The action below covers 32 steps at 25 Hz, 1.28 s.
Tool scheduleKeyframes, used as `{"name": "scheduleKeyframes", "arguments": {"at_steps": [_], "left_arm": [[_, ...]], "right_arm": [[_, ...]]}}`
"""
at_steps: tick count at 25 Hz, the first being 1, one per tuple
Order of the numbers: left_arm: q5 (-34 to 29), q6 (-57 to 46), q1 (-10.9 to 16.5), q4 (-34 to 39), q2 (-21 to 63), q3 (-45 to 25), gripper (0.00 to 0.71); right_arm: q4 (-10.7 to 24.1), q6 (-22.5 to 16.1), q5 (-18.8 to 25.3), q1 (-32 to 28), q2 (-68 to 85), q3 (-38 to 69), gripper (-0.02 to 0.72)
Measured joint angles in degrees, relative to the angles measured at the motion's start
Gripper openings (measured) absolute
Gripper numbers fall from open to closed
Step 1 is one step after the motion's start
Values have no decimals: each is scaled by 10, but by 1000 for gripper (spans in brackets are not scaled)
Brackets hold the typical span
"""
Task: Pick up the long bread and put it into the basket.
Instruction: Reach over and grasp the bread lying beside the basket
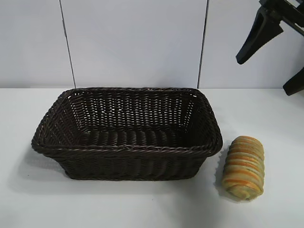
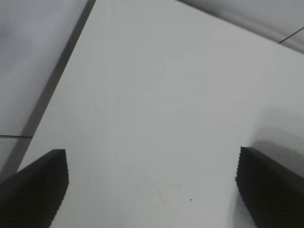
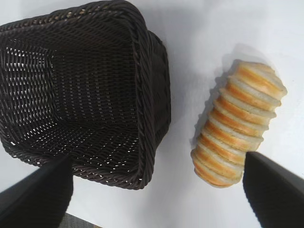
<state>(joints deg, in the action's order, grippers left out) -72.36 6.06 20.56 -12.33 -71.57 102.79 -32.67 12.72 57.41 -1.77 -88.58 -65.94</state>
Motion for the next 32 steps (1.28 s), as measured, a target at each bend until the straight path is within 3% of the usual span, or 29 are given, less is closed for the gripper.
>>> {"name": "scheduleKeyframes", "arguments": {"at_steps": [5, 7, 12, 16, 23, 32], "left_arm": [[-9, 9, -107, 10, 122, 1, 694], [-10, 14, -133, 29, 168, -2, 694], [-10, 15, -143, 58, 289, -80, 694], [2, 16, -146, 64, 377, -217, 694], [15, 16, -183, 82, 507, -459, 694], [15, 16, -184, 85, 569, -680, 694]], "right_arm": [[1, 9, 0, 0, 0, 0, 695], [1, 11, 0, 0, 0, 0, 695], [1, 18, 0, 0, 0, 0, 695], [1, 19, 0, 0, 0, 0, 695], [1, 20, 0, 0, 0, 0, 695], [1, 26, 0, 0, 0, 0, 695]]}}
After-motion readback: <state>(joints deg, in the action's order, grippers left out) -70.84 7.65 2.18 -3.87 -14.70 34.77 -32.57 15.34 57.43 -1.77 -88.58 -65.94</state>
